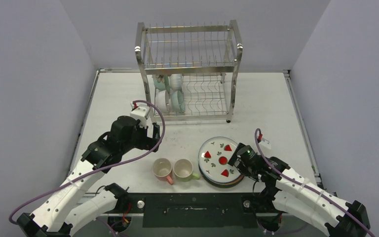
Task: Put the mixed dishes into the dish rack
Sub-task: Move the plate to the center of the board.
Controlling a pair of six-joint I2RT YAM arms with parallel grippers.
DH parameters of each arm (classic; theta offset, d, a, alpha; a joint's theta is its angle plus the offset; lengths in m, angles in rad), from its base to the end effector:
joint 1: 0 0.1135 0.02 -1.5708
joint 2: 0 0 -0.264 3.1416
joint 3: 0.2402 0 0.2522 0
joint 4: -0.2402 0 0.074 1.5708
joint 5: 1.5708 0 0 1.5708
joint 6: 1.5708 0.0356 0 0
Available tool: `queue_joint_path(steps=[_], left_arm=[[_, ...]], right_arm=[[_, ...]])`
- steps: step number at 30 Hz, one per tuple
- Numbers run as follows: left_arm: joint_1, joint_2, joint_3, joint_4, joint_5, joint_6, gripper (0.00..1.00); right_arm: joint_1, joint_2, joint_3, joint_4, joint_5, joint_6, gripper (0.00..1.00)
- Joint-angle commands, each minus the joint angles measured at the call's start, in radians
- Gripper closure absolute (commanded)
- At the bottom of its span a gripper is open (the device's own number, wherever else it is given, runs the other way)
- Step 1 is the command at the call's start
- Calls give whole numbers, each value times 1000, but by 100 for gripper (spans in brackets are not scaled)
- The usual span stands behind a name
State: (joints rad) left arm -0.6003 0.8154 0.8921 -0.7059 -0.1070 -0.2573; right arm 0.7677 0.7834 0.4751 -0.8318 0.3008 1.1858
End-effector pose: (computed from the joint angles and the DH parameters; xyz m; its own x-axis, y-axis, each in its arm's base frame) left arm 0.1400 -0.0913 0.3199 -0.5944 0.1003 -0.7979 0.3507 0.9252 -0.1450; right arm 0.1006 0.0825 0.1845 -0.7778 0.4795 -0.4063 0.3903 0.8752 0.2858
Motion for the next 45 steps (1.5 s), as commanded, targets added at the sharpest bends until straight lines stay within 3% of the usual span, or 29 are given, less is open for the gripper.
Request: queue_joint_path(steps=[1, 16, 27, 33, 45], left_arm=[[4, -9, 4, 43, 15, -6, 3], [5, 19, 4, 45, 3, -3, 3], [5, 26, 8, 52, 24, -11, 3], [8, 82, 49, 86, 129, -53, 3], [16, 318, 34, 336, 263, -242, 3]], right_arm=[[-14, -50, -85, 63, -77, 91, 0], [-18, -129, -162, 172, -83, 196, 1], [-18, -3, -207, 446, -50, 263, 7], [-26, 152, -142, 555, 5, 142, 9], [-142, 458, -93, 907, -176, -113, 12]])
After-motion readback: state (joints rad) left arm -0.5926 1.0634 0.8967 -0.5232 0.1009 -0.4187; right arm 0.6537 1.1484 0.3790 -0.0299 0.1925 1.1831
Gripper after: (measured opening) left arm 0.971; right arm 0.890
